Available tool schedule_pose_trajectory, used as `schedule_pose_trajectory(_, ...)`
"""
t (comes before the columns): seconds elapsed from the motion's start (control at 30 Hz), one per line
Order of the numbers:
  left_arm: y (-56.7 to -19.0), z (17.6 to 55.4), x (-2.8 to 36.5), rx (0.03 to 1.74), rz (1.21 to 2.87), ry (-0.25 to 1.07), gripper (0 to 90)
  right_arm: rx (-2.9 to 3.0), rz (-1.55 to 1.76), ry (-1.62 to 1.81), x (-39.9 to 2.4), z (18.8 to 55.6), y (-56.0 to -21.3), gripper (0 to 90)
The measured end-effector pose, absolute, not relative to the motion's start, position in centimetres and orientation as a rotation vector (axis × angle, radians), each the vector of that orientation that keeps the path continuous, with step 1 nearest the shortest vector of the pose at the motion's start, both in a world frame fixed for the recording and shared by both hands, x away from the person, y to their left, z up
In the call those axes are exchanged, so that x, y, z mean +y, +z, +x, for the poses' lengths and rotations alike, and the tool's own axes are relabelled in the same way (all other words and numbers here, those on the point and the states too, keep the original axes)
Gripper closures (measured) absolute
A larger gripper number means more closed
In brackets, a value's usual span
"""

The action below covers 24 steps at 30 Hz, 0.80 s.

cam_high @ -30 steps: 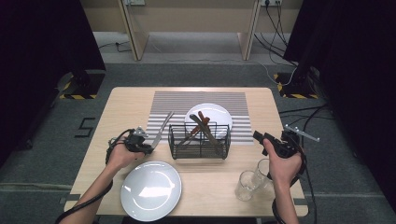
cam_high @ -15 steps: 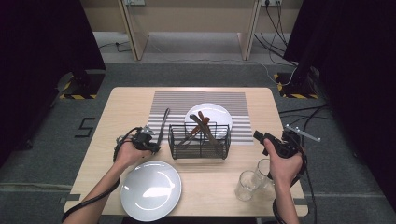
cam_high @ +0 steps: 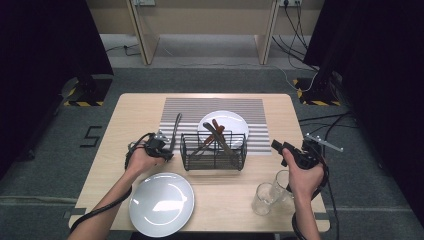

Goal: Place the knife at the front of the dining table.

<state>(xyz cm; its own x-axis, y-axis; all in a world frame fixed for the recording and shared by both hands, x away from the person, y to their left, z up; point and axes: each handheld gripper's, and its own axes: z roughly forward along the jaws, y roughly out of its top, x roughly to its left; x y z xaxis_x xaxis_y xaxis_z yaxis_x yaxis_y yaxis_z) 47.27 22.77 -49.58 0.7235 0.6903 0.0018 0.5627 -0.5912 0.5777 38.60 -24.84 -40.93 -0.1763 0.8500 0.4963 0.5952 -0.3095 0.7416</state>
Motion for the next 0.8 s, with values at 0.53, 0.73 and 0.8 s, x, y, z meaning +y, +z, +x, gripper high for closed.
schedule_pose_trajectory(0.53, -49.3, 49.2, 21.9, 0.923, 2.420, 0.320, 73.6, 1.676, 1.836, 1.484, -24.7, 38.7, -41.0, 44.7)
schedule_pose_trajectory(0.73, -49.2, 49.6, 21.8, 0.930, 2.418, 0.321, 73.7, 1.678, 1.836, 1.482, -24.7, 38.7, -41.0, 44.7)
schedule_pose_trajectory(0.8, -49.2, 49.8, 21.7, 0.931, 2.419, 0.325, 73.7, 1.679, 1.835, 1.482, -24.7, 38.7, -41.0, 44.7)
